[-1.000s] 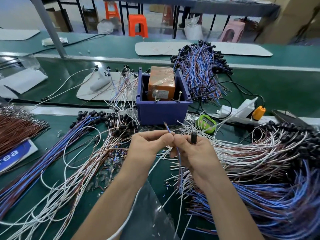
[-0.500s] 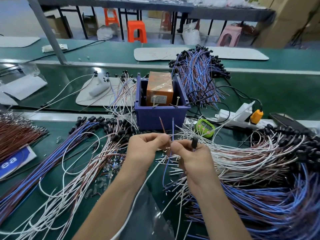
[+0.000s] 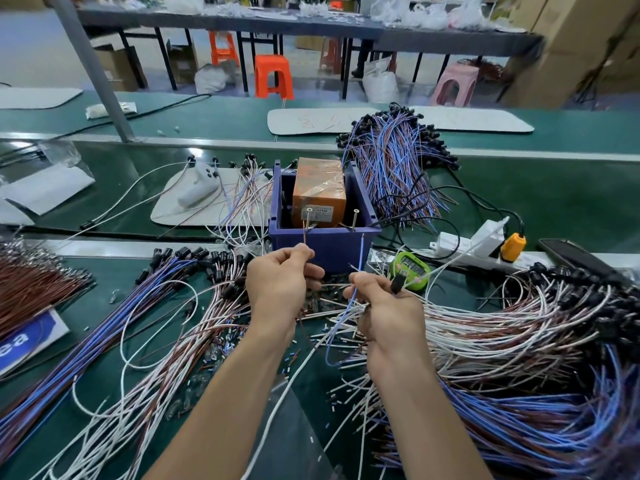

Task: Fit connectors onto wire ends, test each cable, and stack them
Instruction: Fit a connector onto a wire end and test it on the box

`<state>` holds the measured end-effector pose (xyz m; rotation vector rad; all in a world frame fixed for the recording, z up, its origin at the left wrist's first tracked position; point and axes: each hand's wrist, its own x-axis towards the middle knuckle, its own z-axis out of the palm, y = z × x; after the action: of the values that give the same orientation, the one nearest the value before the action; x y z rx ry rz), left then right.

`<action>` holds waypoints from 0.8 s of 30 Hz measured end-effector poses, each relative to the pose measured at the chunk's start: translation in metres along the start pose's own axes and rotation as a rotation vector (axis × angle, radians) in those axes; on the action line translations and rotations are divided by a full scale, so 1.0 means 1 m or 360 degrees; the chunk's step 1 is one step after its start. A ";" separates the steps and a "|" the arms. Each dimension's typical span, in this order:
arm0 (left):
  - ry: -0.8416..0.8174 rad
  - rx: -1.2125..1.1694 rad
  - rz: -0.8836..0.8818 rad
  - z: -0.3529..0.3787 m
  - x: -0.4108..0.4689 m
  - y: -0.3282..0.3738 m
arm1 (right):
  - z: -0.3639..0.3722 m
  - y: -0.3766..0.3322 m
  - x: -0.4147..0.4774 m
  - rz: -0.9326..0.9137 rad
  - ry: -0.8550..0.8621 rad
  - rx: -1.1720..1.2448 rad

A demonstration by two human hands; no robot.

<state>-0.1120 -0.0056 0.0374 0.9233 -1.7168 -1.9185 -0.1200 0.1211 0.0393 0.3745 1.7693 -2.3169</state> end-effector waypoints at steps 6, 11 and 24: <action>-0.0062 0.0062 0.0050 -0.001 0.003 0.002 | -0.001 0.000 0.004 0.0042 0.0003 -0.0026; -0.0083 0.0062 0.0079 -0.003 0.005 0.004 | -0.003 0.001 0.008 0.0082 0.0030 -0.0006; -0.0148 0.0118 0.0096 -0.009 0.008 0.009 | 0.004 -0.007 0.021 0.0001 0.0092 -0.0022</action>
<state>-0.1120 -0.0190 0.0442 0.8100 -1.8583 -1.8978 -0.1427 0.1188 0.0397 0.4444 1.8105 -2.3143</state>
